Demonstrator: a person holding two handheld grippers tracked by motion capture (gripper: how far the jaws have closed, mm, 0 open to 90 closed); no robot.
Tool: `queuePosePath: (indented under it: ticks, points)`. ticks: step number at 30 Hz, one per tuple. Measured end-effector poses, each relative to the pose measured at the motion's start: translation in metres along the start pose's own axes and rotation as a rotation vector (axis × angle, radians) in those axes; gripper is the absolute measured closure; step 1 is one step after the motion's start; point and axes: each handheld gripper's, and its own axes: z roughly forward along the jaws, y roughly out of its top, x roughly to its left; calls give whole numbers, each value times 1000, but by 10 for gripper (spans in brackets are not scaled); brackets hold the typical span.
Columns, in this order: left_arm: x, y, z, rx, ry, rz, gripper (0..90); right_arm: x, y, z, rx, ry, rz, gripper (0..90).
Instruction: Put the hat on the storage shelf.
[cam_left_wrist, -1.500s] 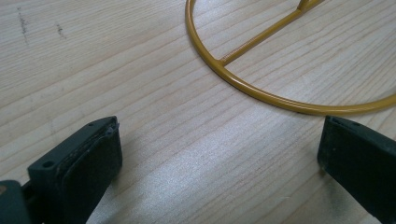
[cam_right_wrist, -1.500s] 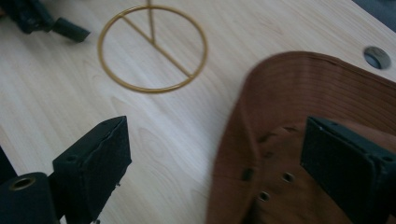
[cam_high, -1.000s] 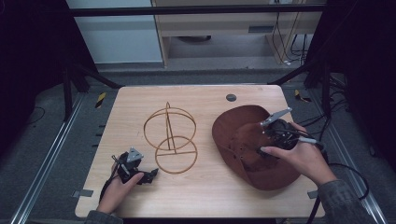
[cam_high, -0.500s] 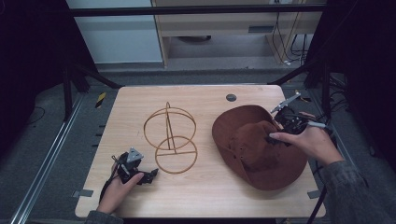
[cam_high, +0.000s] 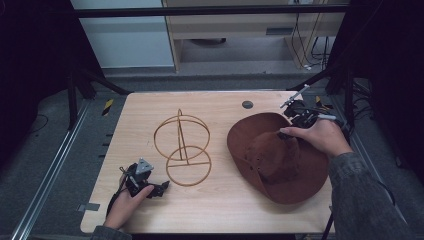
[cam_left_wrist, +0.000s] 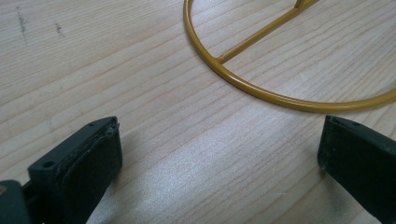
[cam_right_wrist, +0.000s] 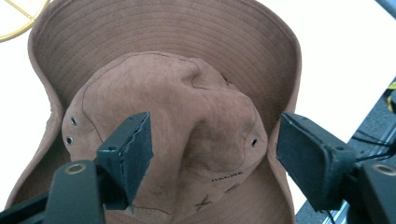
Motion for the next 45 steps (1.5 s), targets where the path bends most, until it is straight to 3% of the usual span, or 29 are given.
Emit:
queuePosePath:
  ticks: [10, 20, 35, 45]
  points:
    - [0, 0, 0, 0, 0, -1, 0, 0, 9, 11, 41, 38, 0, 171]
    - [0, 0, 0, 0, 0, 0, 0, 1, 14, 35, 68, 75, -8, 80]
    - [0, 0, 0, 0, 0, 0, 0, 4, 11, 60, 104, 118, -31, 115]
    - [0, 0, 0, 0, -1, 0, 0, 6, 5, 65, 113, 118, -45, 221]
